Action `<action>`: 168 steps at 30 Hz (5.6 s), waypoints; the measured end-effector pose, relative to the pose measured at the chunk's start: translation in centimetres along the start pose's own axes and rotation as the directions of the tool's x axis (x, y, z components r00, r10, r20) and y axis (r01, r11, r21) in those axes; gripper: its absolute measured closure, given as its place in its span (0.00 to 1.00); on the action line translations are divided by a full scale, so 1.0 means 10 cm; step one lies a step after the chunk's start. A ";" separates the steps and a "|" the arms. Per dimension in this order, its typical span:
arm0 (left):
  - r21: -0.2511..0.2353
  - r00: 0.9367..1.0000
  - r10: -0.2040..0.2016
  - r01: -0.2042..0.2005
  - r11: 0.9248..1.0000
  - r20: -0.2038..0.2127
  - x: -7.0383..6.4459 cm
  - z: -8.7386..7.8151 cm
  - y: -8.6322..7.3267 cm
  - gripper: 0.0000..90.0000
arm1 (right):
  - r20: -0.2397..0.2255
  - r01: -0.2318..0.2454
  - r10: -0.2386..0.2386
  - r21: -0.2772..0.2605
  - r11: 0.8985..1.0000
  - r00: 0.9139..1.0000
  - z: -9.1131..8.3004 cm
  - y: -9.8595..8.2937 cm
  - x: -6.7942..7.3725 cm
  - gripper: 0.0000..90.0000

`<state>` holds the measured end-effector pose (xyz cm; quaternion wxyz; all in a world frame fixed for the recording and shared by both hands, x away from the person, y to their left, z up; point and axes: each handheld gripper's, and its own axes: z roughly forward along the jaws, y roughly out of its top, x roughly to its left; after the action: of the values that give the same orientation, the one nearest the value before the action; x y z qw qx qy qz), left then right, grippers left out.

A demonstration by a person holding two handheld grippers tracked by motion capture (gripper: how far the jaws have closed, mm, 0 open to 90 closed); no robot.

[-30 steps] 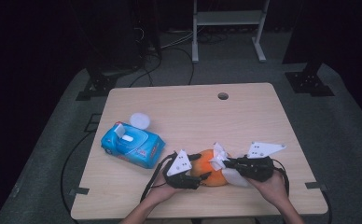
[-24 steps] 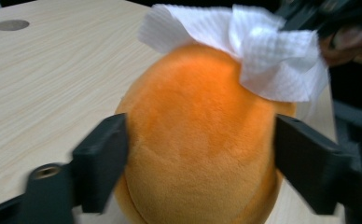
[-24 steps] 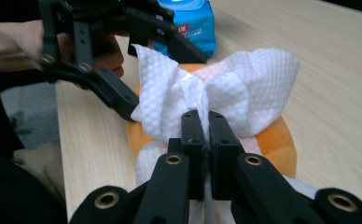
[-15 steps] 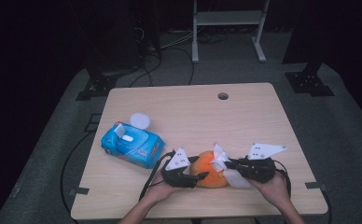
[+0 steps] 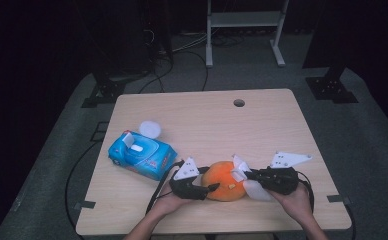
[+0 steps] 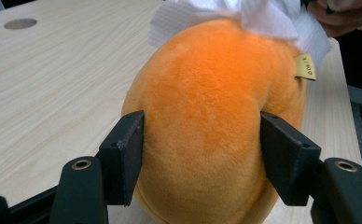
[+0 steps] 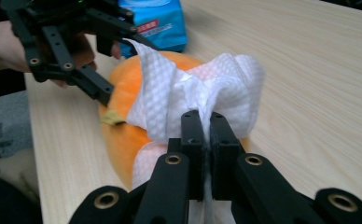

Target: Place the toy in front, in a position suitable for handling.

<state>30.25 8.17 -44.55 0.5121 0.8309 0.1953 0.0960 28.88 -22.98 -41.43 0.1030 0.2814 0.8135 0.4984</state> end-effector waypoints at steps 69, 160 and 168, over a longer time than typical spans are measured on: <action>-0.032 0.995 0.077 -0.078 0.996 -0.056 -0.29 0.09 0.15 0.40 | -0.062 0.025 -0.026 -0.020 0.999 0.998 -0.04 0.20 0.22 0.95; -0.024 0.987 0.151 -0.152 0.988 -0.060 -0.34 0.13 0.17 0.39 | -0.025 0.130 -0.130 0.004 0.991 0.991 0.15 0.24 0.36 0.95; -0.033 0.998 0.056 -0.057 0.998 -0.040 -0.27 0.18 0.17 0.10 | 0.000 0.087 -0.087 0.005 0.996 0.996 0.12 0.18 0.26 0.95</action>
<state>28.80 4.90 -43.73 0.5194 0.8252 0.1801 0.1299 27.90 -20.01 -40.14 0.1239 0.2458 0.8264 0.4913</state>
